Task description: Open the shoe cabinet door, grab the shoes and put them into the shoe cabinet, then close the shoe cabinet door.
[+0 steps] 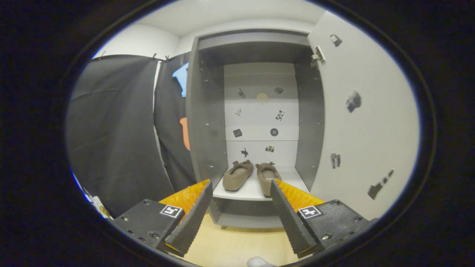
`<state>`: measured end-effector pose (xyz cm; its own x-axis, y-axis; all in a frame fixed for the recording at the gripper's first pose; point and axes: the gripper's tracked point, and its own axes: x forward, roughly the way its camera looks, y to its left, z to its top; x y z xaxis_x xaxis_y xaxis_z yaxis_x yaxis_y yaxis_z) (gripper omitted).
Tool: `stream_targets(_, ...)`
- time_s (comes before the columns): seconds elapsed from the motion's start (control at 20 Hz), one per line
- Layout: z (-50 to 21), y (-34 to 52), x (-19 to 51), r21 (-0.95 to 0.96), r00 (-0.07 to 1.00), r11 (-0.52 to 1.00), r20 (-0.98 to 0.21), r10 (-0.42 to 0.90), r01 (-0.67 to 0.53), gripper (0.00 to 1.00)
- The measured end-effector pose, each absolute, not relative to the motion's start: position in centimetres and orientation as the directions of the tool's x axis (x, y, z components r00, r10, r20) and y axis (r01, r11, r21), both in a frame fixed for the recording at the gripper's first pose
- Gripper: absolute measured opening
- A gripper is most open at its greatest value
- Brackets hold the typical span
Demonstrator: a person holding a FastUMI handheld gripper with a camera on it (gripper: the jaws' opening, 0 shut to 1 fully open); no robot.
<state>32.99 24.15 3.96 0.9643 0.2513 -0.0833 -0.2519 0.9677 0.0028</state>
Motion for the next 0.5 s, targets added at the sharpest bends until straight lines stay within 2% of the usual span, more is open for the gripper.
stream_targets(0.2,4.1,20.7,26.1,-0.010,0.971,0.972,-0.052,0.234,-0.235,0.99)
stream_targets(0.4,3.3,16.6,20.6,-0.021,0.969,0.972,-0.078,0.233,-0.236,0.99)
stream_targets(0.5,3.4,13.2,18.5,-0.041,0.980,0.981,-0.067,0.187,-0.190,0.99)
